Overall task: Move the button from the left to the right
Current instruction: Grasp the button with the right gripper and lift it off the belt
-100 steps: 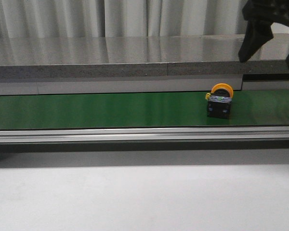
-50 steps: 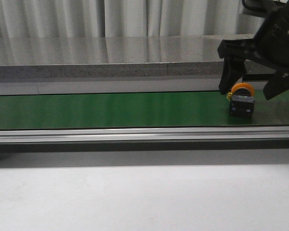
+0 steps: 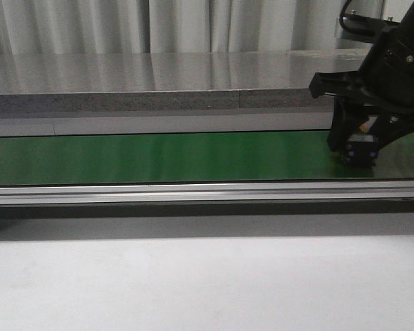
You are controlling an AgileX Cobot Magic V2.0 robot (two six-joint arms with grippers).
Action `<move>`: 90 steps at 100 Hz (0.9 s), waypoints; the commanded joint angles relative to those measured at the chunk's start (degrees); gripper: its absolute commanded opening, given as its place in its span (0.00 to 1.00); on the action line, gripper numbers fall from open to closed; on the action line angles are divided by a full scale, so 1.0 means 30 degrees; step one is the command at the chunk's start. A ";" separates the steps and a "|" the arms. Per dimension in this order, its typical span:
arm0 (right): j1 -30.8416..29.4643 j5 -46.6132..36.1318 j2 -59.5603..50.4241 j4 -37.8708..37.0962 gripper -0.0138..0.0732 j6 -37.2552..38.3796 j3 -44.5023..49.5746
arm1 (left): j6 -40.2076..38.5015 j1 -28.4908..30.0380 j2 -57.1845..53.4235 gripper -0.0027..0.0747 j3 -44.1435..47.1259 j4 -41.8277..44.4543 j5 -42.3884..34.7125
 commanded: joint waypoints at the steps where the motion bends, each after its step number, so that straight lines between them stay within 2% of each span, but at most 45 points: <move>1: -0.0089 -0.0119 -0.1315 -0.1068 0.33 -0.0239 -0.1418 | -0.0017 -0.0161 0.0135 0.01 -0.0506 -0.0112 -0.1672; 22: -0.0520 0.2678 -0.2087 -0.6300 0.33 -0.0239 -0.4516 | -0.0017 -0.0161 0.0135 0.01 -0.0506 -0.0112 -0.1705; 38: -0.2502 0.4484 -0.2087 -0.8866 0.33 -0.0239 -0.6353 | -0.0017 -0.0161 0.0135 0.01 -0.0506 -0.0112 -0.1705; 69: -0.7884 0.3586 -0.0957 -0.9505 0.33 -0.0239 -0.6539 | -0.0017 -0.0161 0.0135 0.01 -0.0506 -0.0112 -0.1705; 90: -0.9561 0.3932 0.0866 -0.9119 0.33 -0.0346 -0.6539 | -0.0017 -0.0161 0.0135 0.01 -0.0506 -0.0112 -0.1705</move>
